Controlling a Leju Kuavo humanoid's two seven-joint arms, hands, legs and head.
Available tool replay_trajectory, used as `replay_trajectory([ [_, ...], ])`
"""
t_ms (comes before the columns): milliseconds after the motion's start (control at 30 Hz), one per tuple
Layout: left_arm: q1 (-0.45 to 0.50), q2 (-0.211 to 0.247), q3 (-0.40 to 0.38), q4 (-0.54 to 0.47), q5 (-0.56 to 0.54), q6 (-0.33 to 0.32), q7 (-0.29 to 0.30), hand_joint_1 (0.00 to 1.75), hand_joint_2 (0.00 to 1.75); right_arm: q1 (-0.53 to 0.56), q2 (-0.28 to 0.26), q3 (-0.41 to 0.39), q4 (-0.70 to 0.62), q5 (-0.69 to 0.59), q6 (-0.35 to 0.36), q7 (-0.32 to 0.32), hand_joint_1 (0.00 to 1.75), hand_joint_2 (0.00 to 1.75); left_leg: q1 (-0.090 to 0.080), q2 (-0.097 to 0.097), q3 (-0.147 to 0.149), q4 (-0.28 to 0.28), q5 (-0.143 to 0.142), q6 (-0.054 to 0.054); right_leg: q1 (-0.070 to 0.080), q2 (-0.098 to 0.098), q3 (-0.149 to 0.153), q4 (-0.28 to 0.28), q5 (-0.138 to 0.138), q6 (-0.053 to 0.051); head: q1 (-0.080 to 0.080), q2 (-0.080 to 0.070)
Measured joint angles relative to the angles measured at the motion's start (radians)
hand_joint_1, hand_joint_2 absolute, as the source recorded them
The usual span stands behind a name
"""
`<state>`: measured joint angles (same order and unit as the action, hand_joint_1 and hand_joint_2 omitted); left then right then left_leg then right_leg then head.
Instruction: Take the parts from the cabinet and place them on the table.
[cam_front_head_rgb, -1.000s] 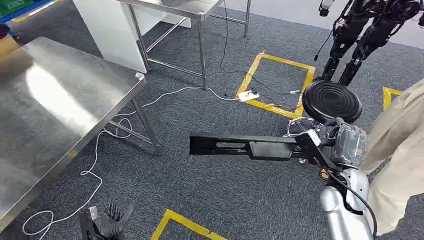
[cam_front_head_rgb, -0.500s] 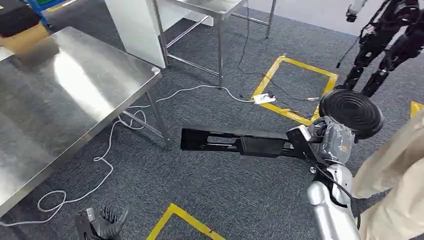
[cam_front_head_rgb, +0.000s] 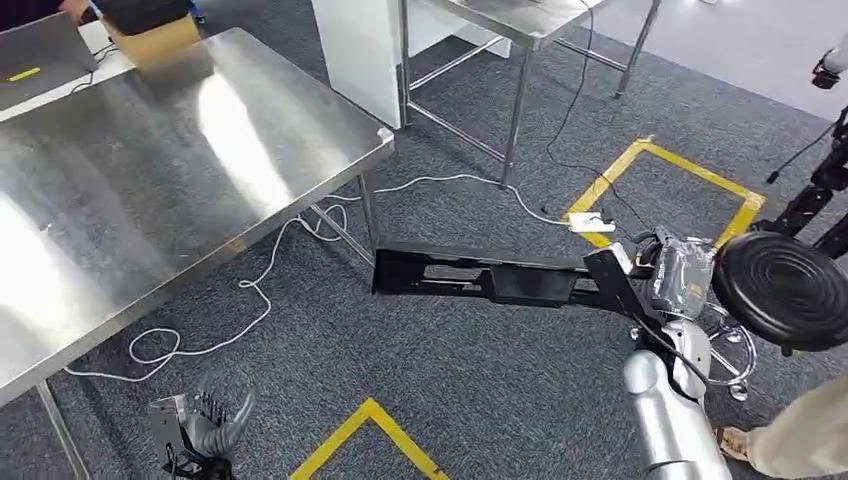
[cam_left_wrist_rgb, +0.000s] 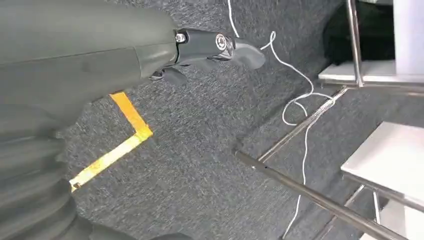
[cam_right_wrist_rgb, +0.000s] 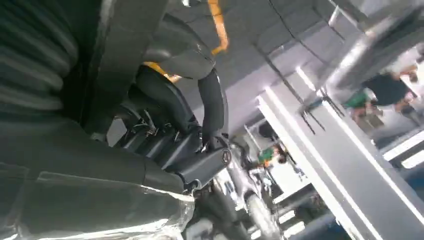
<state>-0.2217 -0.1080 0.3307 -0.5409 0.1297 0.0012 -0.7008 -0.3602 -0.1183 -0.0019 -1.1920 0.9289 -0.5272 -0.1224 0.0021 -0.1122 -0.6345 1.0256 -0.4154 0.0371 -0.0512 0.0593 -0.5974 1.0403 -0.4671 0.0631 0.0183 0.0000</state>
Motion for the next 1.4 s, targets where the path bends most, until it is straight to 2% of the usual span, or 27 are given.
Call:
replay_trajectory([
  [67,0.001,0.0,-0.008,0.011,-0.002,0.01,0.0,0.0,1.75,-0.025,0.012,0.011,0.046,0.019,-0.016,0.005,1.75,1.75,0.007,-0.02,-0.006,-0.007,0.008,-0.01,0.008,-0.017,0.0,0.002,0.0,-0.014,-0.002,0.0],
  [100,0.0,0.003,-0.01,0.021,-0.006,0.017,0.0,0.0,1.75,-0.041,0.016,0.018,0.065,0.024,-0.024,0.006,1.75,1.75,0.01,-0.026,-0.01,-0.004,0.006,-0.013,-0.002,-0.028,0.002,-0.001,0.003,-0.024,-0.004,0.0],
  [133,0.002,0.003,-0.012,0.026,-0.007,0.024,0.0,0.0,1.75,-0.053,0.021,0.024,0.078,0.026,-0.028,0.006,1.75,1.75,0.009,0.003,-0.012,0.006,0.0,-0.016,0.0,-0.034,0.005,-0.002,0.004,-0.027,-0.001,0.0],
  [167,0.0,0.003,-0.013,0.031,-0.009,0.028,-0.001,0.0,1.75,-0.061,0.021,0.024,0.086,0.026,-0.031,0.006,1.75,1.75,0.004,0.061,-0.033,0.051,-0.028,-0.021,0.003,-0.046,0.01,-0.003,0.0,-0.035,-0.014,0.0],
  [200,-0.003,0.003,-0.013,0.035,-0.009,0.031,-0.001,0.0,1.75,-0.067,0.021,0.024,0.096,0.026,-0.034,0.006,1.75,1.75,0.006,0.09,-0.069,0.121,-0.063,-0.026,0.007,-0.057,0.012,-0.003,-0.002,-0.039,-0.019,0.0],
  [267,-0.002,0.003,-0.014,0.043,-0.009,0.032,-0.001,0.0,1.75,-0.078,0.021,0.024,0.117,0.026,-0.034,0.005,1.75,1.75,0.009,0.108,-0.153,0.273,-0.121,-0.028,0.014,-0.081,0.015,-0.002,-0.008,-0.046,-0.019,0.0],
  [300,0.001,0.003,-0.015,0.048,-0.009,0.032,-0.001,0.0,1.75,-0.083,0.021,0.024,0.128,0.026,-0.034,0.005,1.75,1.75,0.01,0.11,-0.185,0.32,-0.125,-0.029,0.017,-0.093,0.016,-0.002,-0.011,-0.05,-0.019,0.0],
  [333,0.004,0.003,-0.016,0.052,-0.009,0.032,-0.001,0.0,1.75,-0.086,0.021,0.024,0.136,0.026,-0.034,0.003,1.75,1.75,0.01,0.11,-0.185,0.304,-0.1,-0.026,0.019,-0.105,0.019,-0.002,-0.014,-0.053,-0.02,0.0],
  [400,0.004,0.003,-0.018,0.054,-0.01,0.033,-0.001,0.0,1.75,-0.096,0.022,0.027,0.151,0.022,-0.035,-0.006,1.75,1.75,0.007,0.121,-0.112,0.149,-0.006,-0.012,0.023,-0.126,0.029,-0.003,-0.021,-0.056,-0.02,0.0],
  [433,0.003,0.003,-0.019,0.054,-0.01,0.035,-0.001,0.0,1.75,-0.104,0.023,0.029,0.159,0.019,-0.036,-0.012,1.75,1.75,-0.002,0.156,-0.067,0.06,0.034,0.002,0.026,-0.133,0.034,-0.004,-0.025,-0.055,-0.019,0.0],
  [467,0.0,0.003,-0.02,0.054,-0.01,0.036,-0.001,0.0,1.75,-0.111,0.022,0.034,0.171,0.014,-0.042,-0.021,1.75,1.75,-0.016,0.212,-0.044,0.016,0.029,0.014,0.03,-0.141,0.036,-0.004,-0.03,-0.051,-0.019,0.0],
  [600,-0.004,0.002,-0.027,0.054,-0.012,0.043,-0.002,0.0,1.75,-0.136,0.029,0.048,0.214,-0.001,-0.055,-0.036,1.75,1.75,-0.025,0.16,-0.041,-0.002,0.025,0.018,0.044,-0.186,0.052,-0.018,-0.04,-0.033,-0.02,0.0],
  [633,-0.002,0.001,-0.028,0.052,-0.011,0.043,-0.002,0.0,1.75,-0.144,0.031,0.051,0.221,0.002,-0.056,-0.036,1.75,1.75,-0.007,0.15,-0.021,-0.02,0.034,0.022,0.047,-0.165,0.043,-0.007,-0.05,-0.027,-0.017,0.0],
  [700,-0.014,-0.002,-0.031,0.052,-0.011,0.043,-0.002,0.0,1.75,-0.16,0.034,0.054,0.243,0.001,-0.068,-0.036,1.75,1.75,-0.011,0.126,-0.015,-0.023,0.035,0.031,0.041,-0.084,0.0,0.096,-0.085,-0.037,-0.018,0.0],
  [767,-0.02,-0.004,-0.035,0.053,-0.008,0.043,-0.002,0.0,1.75,-0.162,0.033,0.056,0.269,0.0,-0.072,-0.037,1.75,1.75,-0.01,0.093,-0.015,-0.023,0.034,0.032,0.039,-0.068,-0.09,0.243,-0.129,-0.042,-0.014,0.0],
  [800,-0.019,-0.004,-0.036,0.054,-0.008,0.042,-0.002,0.0,1.75,-0.16,0.033,0.057,0.279,0.0,-0.074,-0.037,1.75,1.75,-0.01,0.076,-0.015,-0.023,0.034,0.032,0.039,-0.066,-0.125,0.286,-0.131,-0.037,-0.012,0.0],
  [867,-0.015,-0.004,-0.037,0.06,-0.008,0.042,-0.002,0.0,1.75,-0.16,0.033,0.063,0.289,0.017,-0.095,-0.034,1.75,1.75,-0.01,0.043,-0.014,-0.02,0.033,0.03,0.037,-0.064,-0.119,0.219,-0.076,-0.017,-0.013,0.0],
  [933,-0.011,-0.005,-0.039,0.061,-0.014,0.04,-0.002,0.0,1.75,-0.153,0.028,0.07,0.289,0.052,-0.129,-0.017,1.75,1.75,-0.005,0.014,-0.013,-0.013,0.027,0.021,0.026,-0.043,-0.05,0.043,0.009,0.007,-0.013,0.0],
  [967,-0.009,-0.005,-0.04,0.061,-0.014,0.04,-0.002,0.0,1.75,-0.144,0.026,0.073,0.288,0.069,-0.141,-0.005,1.75,1.75,-0.007,0.001,-0.016,-0.007,0.022,0.013,0.019,-0.012,-0.036,0.006,0.019,0.006,-0.01,0.0],
  [1033,0.0,-0.006,-0.042,0.061,-0.016,0.039,-0.002,0.0,1.75,-0.12,0.023,0.079,0.268,0.113,-0.154,0.027,1.75,1.75,-0.009,-0.014,-0.024,-0.003,0.02,0.005,0.027,-0.032,-0.024,-0.002,0.022,-0.023,-0.013,0.0],
  [1100,0.01,-0.006,-0.042,0.062,-0.017,0.036,-0.002,0.0,1.75,-0.094,0.025,0.086,0.232,0.15,-0.156,0.055,1.75,1.75,-0.007,-0.024,-0.027,-0.003,0.021,-0.001,0.03,-0.044,-0.023,-0.002,0.023,-0.037,-0.013,0.0],
  [1133,0.011,-0.002,-0.042,0.062,-0.018,0.035,-0.002,0.0,1.75,-0.078,0.029,0.09,0.207,0.167,-0.152,0.07,1.75,1.75,-0.005,-0.021,-0.028,0.003,0.014,-0.003,0.018,-0.053,-0.019,-0.005,0.025,-0.045,-0.014,0.0],
  [1200,0.012,-0.007,-0.044,0.062,-0.024,0.035,-0.002,0.0,1.75,-0.041,0.026,0.09,0.146,0.187,-0.147,0.088,1.75,1.75,-0.007,0.073,-0.06,0.084,-0.039,-0.02,0.023,-0.065,-0.012,-0.006,0.019,-0.062,-0.026,0.0],
  [1233,0.012,-0.007,-0.044,0.062,-0.026,0.035,-0.002,0.0,1.75,-0.029,0.026,0.09,0.128,0.189,-0.145,0.093,1.75,1.75,-0.003,0.097,-0.097,0.163,-0.078,-0.025,0.027,-0.072,-0.01,-0.005,0.017,-0.064,-0.026,0.0],
  [1300,0.013,-0.01,-0.045,0.062,-0.028,0.035,-0.002,0.0,1.75,-0.005,0.025,0.09,0.1,0.196,-0.133,0.097,1.75,1.75,0.002,0.11,-0.166,0.29,-0.121,-0.028,0.032,-0.091,-0.009,-0.005,0.014,-0.068,-0.026,0.0],
  [1367,0.015,-0.011,-0.049,0.062,-0.031,0.035,-0.002,0.0,1.75,0.021,0.023,0.09,0.066,0.203,-0.127,0.099,1.75,1.75,0.001,0.111,-0.156,0.259,-0.085,-0.023,0.036,-0.111,-0.007,-0.005,0.011,-0.071,-0.027,0.0],
  [1400,0.015,-0.011,-0.052,0.062,-0.031,0.035,-0.002,0.0,1.75,0.032,0.023,0.09,0.049,0.205,-0.123,0.099,1.75,1.75,-0.001,0.115,-0.117,0.186,-0.046,-0.014,0.039,-0.12,-0.005,-0.006,0.008,-0.071,-0.028,0.0],
])
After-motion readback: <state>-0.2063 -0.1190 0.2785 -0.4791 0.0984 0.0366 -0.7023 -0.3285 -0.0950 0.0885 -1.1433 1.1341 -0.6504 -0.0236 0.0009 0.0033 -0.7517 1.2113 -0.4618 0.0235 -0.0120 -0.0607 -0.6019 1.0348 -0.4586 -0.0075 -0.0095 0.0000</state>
